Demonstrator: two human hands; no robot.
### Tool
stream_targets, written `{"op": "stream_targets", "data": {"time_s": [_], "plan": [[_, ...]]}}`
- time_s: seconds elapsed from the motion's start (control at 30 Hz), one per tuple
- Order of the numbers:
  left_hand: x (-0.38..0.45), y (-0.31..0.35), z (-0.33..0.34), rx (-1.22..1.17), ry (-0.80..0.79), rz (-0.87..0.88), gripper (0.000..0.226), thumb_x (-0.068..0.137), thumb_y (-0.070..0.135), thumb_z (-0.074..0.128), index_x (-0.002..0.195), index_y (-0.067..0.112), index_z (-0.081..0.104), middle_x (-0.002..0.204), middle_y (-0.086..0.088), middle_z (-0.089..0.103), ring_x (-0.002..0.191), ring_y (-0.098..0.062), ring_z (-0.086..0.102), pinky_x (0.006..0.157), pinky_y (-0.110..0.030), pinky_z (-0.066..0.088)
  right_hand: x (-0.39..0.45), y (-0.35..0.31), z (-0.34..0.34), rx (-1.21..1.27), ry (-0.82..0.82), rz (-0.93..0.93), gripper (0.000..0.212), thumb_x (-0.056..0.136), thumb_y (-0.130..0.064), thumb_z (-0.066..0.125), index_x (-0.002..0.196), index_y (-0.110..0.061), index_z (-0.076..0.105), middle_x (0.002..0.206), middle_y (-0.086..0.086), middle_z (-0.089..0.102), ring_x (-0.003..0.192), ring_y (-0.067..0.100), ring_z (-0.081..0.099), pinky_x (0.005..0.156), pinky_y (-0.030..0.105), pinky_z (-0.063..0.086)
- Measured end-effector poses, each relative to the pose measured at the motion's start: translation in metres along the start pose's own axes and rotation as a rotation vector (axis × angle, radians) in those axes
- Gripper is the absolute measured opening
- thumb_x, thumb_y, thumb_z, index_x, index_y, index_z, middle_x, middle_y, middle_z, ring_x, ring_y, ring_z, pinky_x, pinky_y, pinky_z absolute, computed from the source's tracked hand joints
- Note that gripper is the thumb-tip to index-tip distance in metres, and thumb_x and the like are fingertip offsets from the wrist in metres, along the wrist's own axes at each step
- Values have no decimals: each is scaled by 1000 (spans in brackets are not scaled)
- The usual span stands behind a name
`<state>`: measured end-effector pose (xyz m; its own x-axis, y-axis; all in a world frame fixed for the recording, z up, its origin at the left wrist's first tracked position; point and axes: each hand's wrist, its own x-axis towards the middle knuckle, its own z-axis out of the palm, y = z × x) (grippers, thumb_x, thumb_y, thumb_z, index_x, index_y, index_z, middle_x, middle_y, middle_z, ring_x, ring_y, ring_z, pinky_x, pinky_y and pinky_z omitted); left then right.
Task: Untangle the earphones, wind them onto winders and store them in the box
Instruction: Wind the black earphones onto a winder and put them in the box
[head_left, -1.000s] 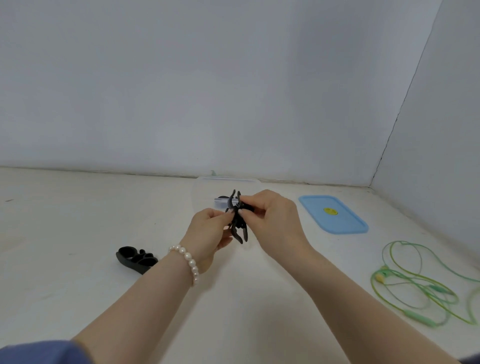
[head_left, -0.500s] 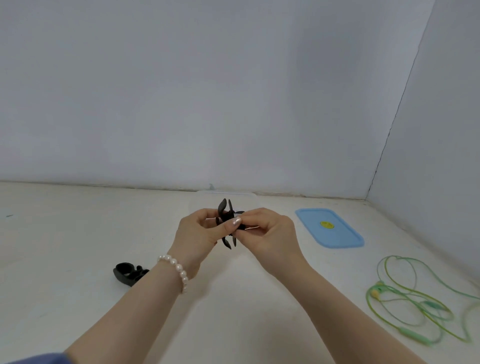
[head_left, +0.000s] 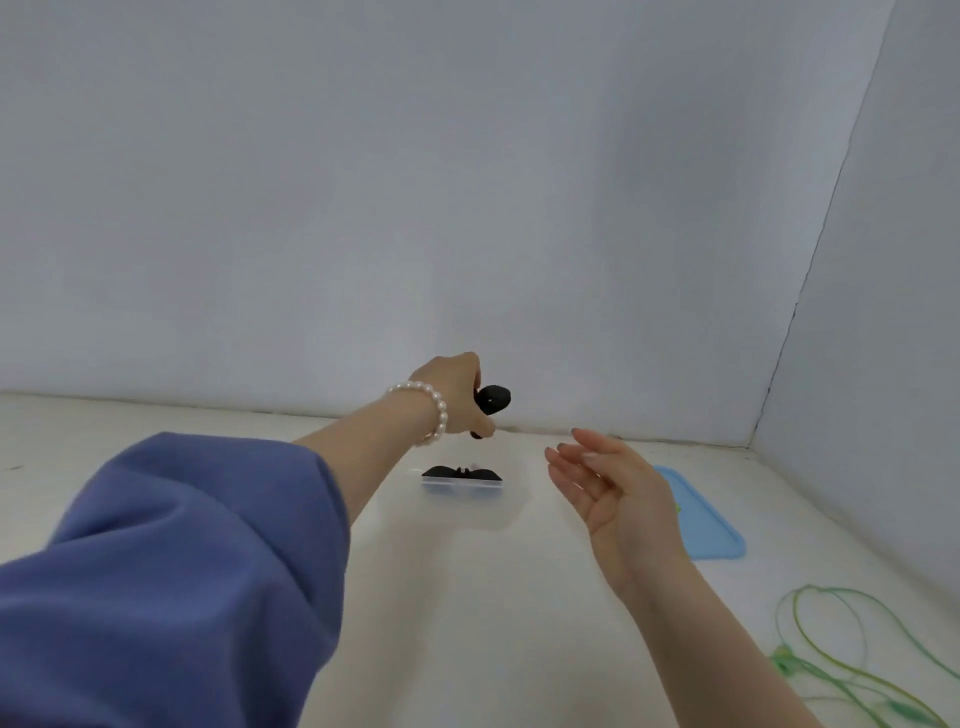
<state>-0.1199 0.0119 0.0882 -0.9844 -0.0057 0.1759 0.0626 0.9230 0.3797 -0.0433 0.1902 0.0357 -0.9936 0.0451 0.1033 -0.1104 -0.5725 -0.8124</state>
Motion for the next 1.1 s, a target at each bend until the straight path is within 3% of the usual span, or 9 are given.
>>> {"op": "stream_targets", "data": {"time_s": [0.17,0.3,0.43,0.63,0.8,0.93,1.1], "plan": [[22,-12,39,202,-229,0,45,62,31,71,97,12,51,93,-6,59,80,-25,58,64,-29,47,9,8,-15,-192,94,-47,23,85,9,46,89,-2,66,77,13,61,77,25,61,73,35,54],[29,-16,51,279,-342,2,48,62,47,69,91,10,58,94,-9,64,78,-26,59,68,-29,49,12,13,-20,-287,109,-78,25,86,10,46,85,-5,67,77,12,61,75,23,61,69,32,53],[31,-20,54,249,-320,26,61,65,51,69,105,7,63,109,-9,67,91,-25,64,79,-32,52,13,14,-21,-324,102,-84,25,85,9,47,83,-5,67,76,11,61,75,22,60,69,32,53],[26,-20,42,142,-307,47,53,58,47,78,98,15,65,100,0,66,94,-21,63,84,-34,54,13,13,-20,-326,105,-96,25,84,9,48,79,-7,66,74,9,60,69,20,59,64,29,50],[23,-19,43,134,-395,30,43,64,40,78,95,13,69,94,-1,69,84,-18,62,79,-29,52,13,15,-20,-362,92,-105,25,84,8,49,78,-8,67,74,8,62,70,19,60,64,28,50],[21,-20,56,179,-360,36,31,73,36,71,95,14,69,98,-1,68,90,-20,64,81,-31,54,14,17,-21,-396,83,-115,26,83,8,49,74,-10,66,74,6,62,70,18,59,64,26,48],[19,-17,56,221,-341,90,14,79,19,67,90,11,71,100,-6,70,80,-17,59,71,-24,49,14,20,-21,-457,64,-131,27,82,8,50,71,-10,66,73,5,63,67,14,59,63,24,48]]}}
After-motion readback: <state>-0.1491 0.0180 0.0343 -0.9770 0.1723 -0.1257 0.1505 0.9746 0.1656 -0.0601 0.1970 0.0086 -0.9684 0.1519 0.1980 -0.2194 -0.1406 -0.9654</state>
